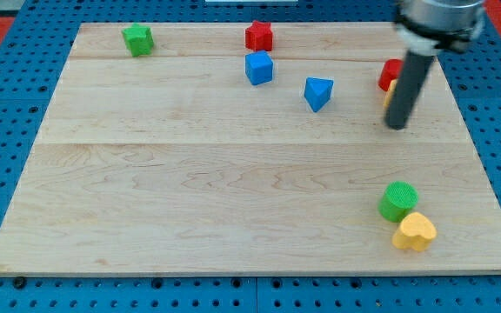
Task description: Move the yellow hexagon to the top left of the red circle
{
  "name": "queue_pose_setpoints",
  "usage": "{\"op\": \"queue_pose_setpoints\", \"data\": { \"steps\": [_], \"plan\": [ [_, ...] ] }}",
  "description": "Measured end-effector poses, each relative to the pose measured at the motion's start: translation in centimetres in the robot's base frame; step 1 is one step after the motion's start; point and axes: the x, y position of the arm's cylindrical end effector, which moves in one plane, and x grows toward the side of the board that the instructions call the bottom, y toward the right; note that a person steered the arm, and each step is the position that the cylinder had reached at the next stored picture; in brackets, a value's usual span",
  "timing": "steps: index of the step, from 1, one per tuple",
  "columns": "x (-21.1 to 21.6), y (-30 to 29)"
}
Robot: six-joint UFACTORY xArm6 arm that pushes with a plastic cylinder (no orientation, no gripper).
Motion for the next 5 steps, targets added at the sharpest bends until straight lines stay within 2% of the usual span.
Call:
{"op": "queue_pose_setpoints", "data": {
  "steps": [1,2,4,5],
  "plan": [
    [0.0,2.4],
    [-1.4,1.0],
    [-3.6,-7.0],
    [-5.2,-7.3]
  ]
}}
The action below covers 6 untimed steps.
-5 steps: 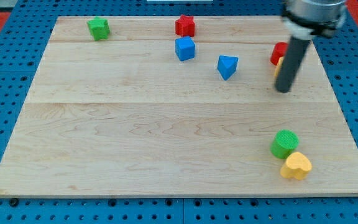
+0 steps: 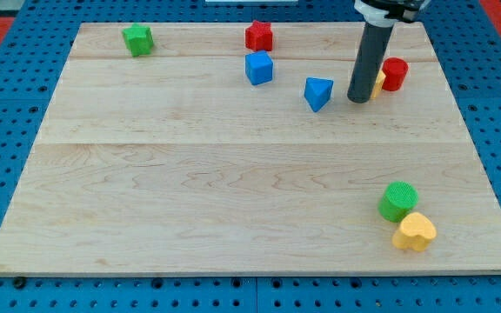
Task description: Move the yellow hexagon to the top left of the red circle
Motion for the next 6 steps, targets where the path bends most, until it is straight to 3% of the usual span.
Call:
{"op": "queue_pose_setpoints", "data": {
  "steps": [2,6],
  "plan": [
    [1.9,1.6],
    [-6.3,2.1]
  ]
}}
